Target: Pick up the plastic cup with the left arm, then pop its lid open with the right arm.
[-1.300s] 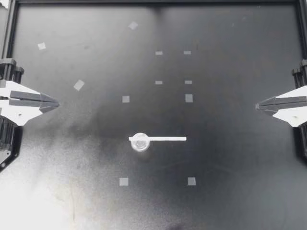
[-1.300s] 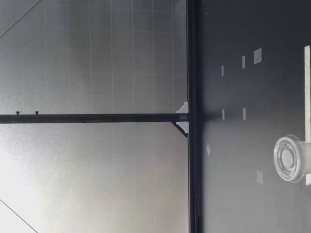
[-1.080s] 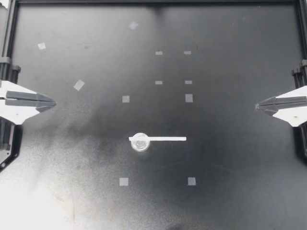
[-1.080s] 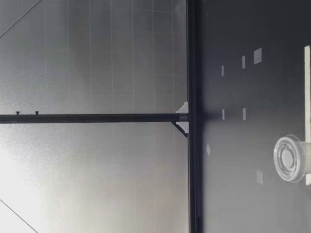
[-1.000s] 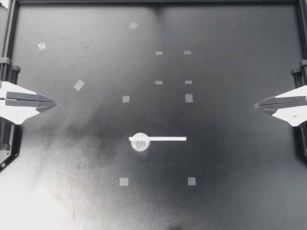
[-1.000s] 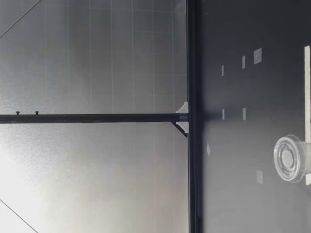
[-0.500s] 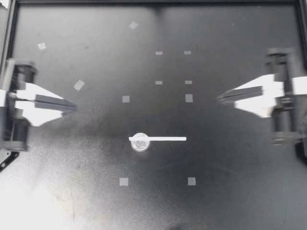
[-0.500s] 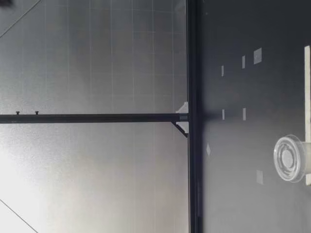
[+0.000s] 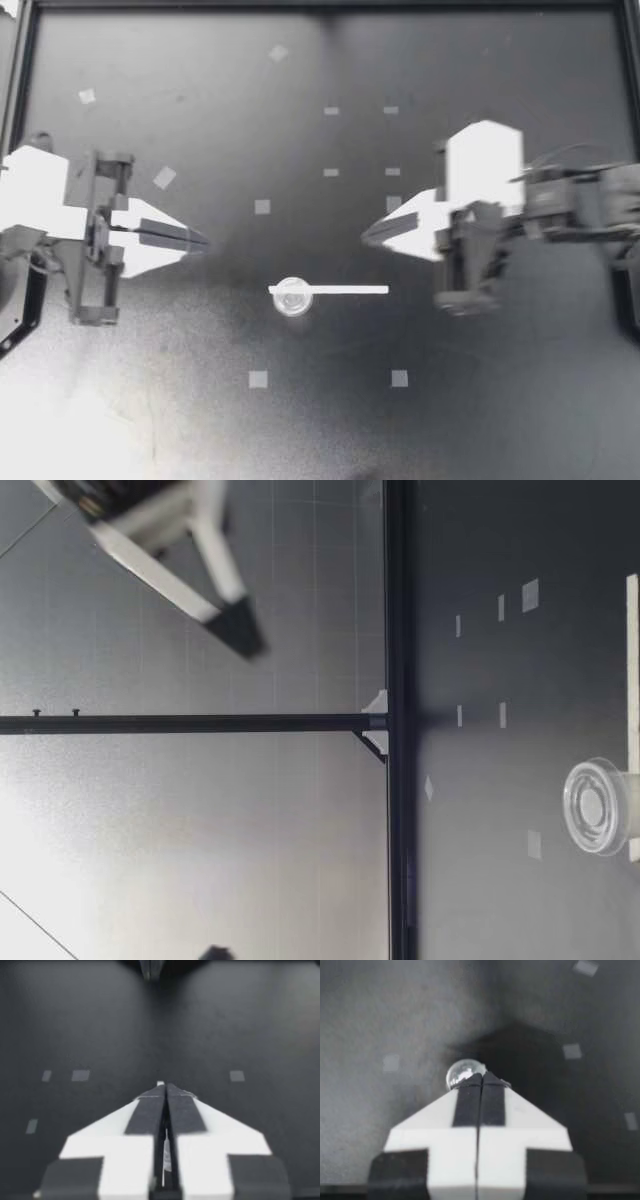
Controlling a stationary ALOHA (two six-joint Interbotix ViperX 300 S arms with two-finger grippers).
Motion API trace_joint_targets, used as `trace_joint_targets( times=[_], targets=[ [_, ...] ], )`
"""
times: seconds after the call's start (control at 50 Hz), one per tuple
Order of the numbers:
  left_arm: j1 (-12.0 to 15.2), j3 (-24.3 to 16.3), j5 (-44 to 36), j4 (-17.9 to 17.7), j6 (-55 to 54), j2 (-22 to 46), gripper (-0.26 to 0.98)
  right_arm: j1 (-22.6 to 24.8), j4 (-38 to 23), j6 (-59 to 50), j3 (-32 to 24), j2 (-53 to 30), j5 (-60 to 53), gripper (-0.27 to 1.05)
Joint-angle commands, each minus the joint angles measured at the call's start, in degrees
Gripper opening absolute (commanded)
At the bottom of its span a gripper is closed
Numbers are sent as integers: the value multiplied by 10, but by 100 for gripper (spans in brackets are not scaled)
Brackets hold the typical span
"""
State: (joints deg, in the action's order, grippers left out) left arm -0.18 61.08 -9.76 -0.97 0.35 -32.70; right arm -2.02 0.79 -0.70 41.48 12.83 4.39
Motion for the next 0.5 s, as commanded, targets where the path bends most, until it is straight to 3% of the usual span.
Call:
trace_joint_targets(
  times=[0.0, 0.26, 0.48],
  targets=[
    [-2, -3, -15, -3, -4, 10, 20, 11, 1, 1, -27, -28, -8, -8],
    [-1, 16, -54, -3, -25, 44, 43, 25, 4, -6, -53, -107, -35, -8],
    [-2, 38, -112, -2, -28, 76, 46, 31, 4, -35, -59, -142, -59, -8]
  ],
)
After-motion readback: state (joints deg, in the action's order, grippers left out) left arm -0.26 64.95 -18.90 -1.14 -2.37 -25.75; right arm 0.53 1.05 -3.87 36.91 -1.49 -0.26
